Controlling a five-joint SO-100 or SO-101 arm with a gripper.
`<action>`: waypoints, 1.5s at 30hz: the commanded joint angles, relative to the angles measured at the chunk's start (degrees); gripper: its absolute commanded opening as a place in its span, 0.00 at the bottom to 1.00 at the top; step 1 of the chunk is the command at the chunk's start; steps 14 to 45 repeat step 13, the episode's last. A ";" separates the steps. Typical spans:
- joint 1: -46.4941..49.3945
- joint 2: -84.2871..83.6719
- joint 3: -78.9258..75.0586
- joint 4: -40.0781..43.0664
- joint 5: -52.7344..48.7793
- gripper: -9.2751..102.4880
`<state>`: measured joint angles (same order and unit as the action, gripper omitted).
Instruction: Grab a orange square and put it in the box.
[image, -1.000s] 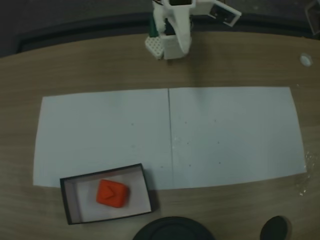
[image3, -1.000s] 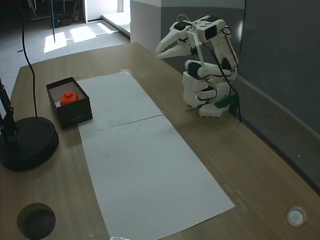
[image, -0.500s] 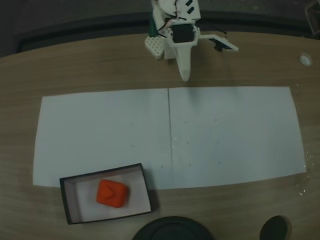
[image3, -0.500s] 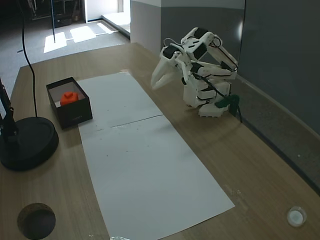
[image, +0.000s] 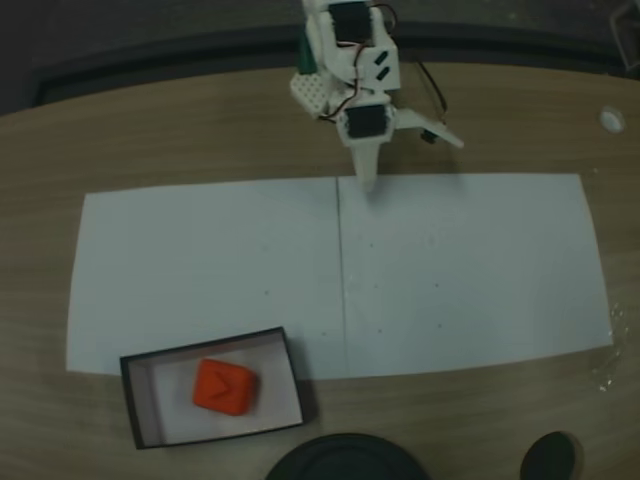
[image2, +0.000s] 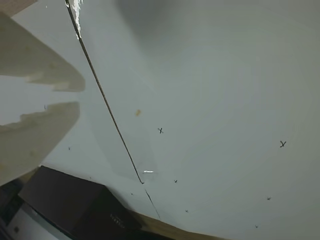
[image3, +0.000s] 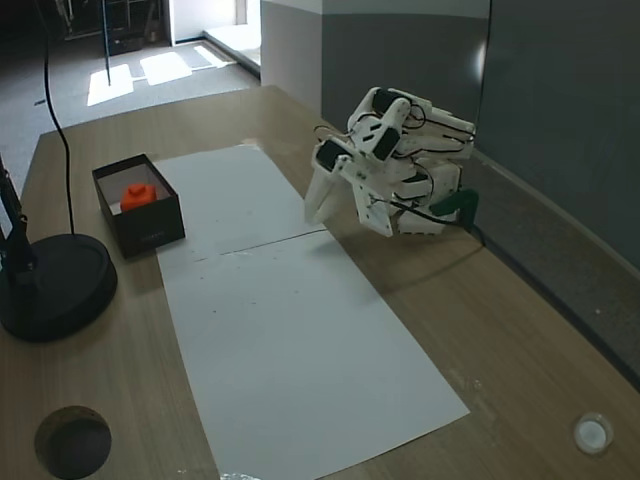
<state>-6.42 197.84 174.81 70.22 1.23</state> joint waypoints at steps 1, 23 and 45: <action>0.26 1.23 -2.55 3.16 0.35 0.08; 0.35 1.23 -2.90 3.87 0.53 0.08; 0.35 1.23 -2.90 3.87 0.53 0.08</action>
